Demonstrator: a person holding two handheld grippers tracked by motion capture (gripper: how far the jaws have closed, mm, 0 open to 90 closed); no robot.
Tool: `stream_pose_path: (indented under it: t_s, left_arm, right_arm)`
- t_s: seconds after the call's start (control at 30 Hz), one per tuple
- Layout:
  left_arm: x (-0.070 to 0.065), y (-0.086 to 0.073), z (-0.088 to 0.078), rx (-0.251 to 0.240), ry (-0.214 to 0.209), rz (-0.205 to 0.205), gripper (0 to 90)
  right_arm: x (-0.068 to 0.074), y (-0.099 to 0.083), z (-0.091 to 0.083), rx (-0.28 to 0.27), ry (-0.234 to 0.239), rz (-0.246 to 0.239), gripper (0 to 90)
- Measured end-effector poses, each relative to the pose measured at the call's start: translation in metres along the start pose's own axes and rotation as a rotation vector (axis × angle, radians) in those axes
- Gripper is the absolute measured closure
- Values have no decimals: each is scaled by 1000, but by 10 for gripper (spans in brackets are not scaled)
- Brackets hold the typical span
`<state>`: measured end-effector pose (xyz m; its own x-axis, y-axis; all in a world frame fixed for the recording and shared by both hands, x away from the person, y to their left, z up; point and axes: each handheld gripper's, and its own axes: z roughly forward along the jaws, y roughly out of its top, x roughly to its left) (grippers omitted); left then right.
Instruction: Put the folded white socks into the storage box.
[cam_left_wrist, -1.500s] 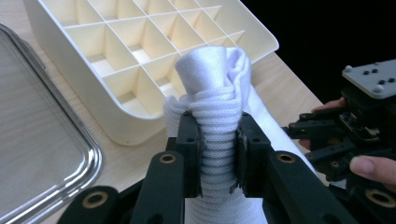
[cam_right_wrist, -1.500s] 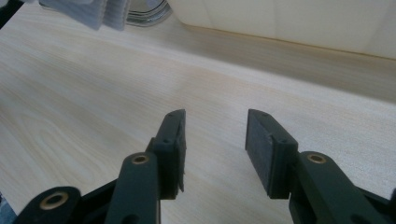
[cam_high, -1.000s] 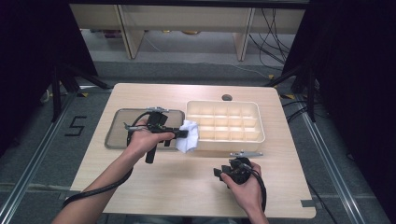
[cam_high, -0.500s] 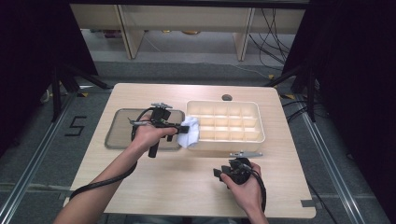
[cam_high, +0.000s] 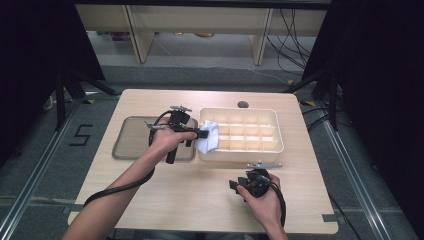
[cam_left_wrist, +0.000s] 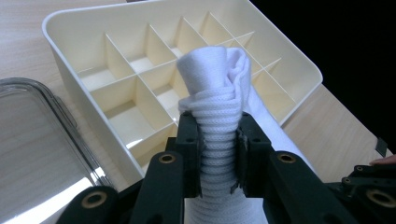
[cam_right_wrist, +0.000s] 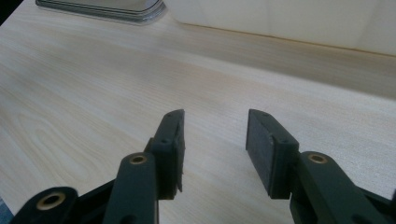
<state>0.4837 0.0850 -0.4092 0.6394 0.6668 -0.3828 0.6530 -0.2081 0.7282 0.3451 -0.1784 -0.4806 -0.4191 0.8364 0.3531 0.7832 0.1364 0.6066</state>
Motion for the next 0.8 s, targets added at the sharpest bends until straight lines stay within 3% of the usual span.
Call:
stream_pose_path:
  t_s: [0.23,0.27,0.47,0.63,0.7,0.73,0.77,0.8]
  left_arm:
    - [3,3,11,20,40,23,740]
    - [5,2,15,37,63,38,740]
    - [9,1,22,64,86,53,739]
    - [6,1,27,91,113,110,738]
    - [3,1,30,102,147,148,738]
    - [3,1,30,102,147,148,738]
    - [1,2,32,125,166,179,738]
    - [0,1,33,129,172,191,738]
  right_arm:
    - [0,0,0,0,1,-1,575]
    - [0,0,0,-1,1,-2,574]
    - [-1,0,-1,0,-12,-4,573]
    - [-2,0,-1,-1,1,-18,573]
    - [-1,0,-1,2,-15,-21,572]
    - [-1,0,-1,2,-16,-21,572]
    - [-3,0,0,-16,2,-38,572]
    - [-1,0,-1,-1,-5,-20,572]
